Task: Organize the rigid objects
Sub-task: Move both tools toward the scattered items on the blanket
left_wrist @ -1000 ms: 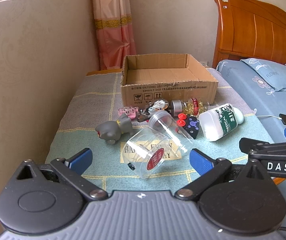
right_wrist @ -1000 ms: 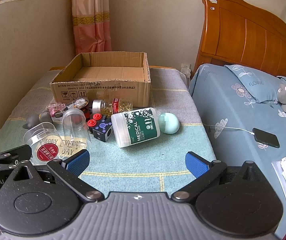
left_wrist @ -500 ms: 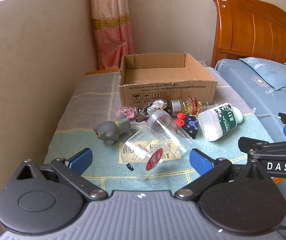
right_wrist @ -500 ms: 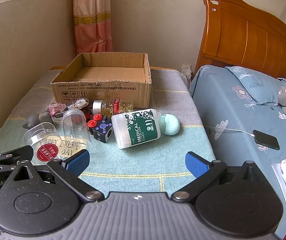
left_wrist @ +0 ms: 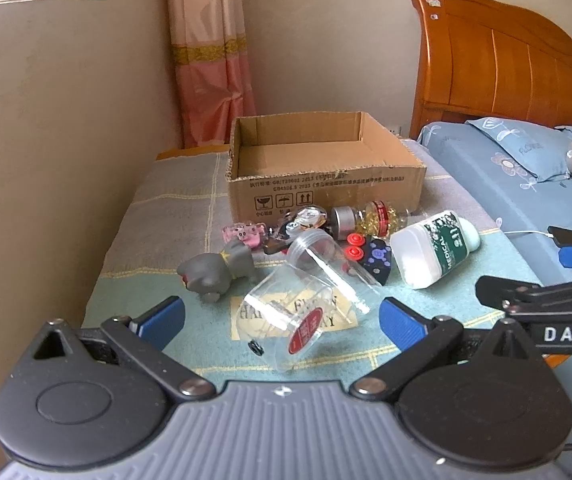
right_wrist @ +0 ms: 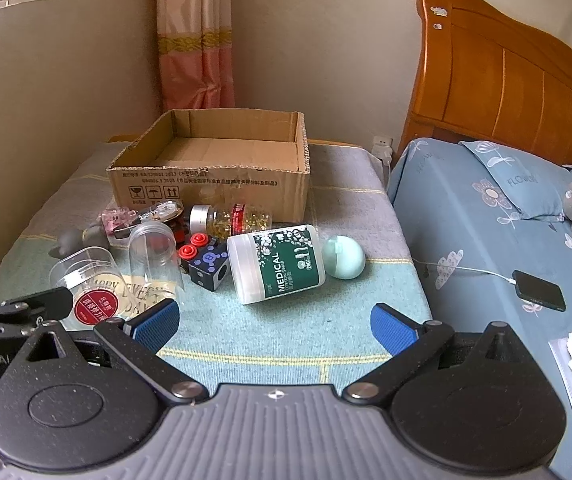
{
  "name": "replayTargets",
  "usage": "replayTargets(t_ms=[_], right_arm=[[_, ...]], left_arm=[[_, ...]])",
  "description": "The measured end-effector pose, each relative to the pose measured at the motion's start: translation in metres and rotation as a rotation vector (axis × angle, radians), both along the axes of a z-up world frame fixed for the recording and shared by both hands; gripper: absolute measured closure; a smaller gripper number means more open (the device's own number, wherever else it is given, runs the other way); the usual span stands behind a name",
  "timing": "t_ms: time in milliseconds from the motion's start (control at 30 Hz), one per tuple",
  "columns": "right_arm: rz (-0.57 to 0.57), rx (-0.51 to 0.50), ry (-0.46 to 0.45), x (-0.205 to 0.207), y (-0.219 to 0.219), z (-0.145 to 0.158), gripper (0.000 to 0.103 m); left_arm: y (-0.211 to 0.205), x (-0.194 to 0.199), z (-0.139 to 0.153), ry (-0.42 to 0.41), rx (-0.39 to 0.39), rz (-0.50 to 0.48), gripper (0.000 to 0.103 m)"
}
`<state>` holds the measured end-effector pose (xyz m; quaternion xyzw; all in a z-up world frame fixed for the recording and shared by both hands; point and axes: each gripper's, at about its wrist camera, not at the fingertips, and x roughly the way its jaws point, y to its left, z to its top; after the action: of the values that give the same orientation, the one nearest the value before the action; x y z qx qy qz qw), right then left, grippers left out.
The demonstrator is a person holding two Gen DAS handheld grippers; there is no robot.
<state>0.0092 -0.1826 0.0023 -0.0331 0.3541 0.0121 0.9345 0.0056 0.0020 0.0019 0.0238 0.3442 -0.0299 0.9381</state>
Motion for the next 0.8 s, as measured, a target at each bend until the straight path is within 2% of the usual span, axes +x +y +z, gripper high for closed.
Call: replayTargets(t_ms=[467, 800], right_arm=[[0.009, 0.006, 0.054, 0.026, -0.003, -0.015, 0.0], [-0.001, 0.005, 0.087, 0.042, -0.003, -0.023, 0.0]], left_arm=[[0.014, 0.038, -0.028, 0.079, 0.003, 0.01, 0.001], [0.028, 0.059, -0.043, 0.129, -0.033, 0.015, 0.001]])
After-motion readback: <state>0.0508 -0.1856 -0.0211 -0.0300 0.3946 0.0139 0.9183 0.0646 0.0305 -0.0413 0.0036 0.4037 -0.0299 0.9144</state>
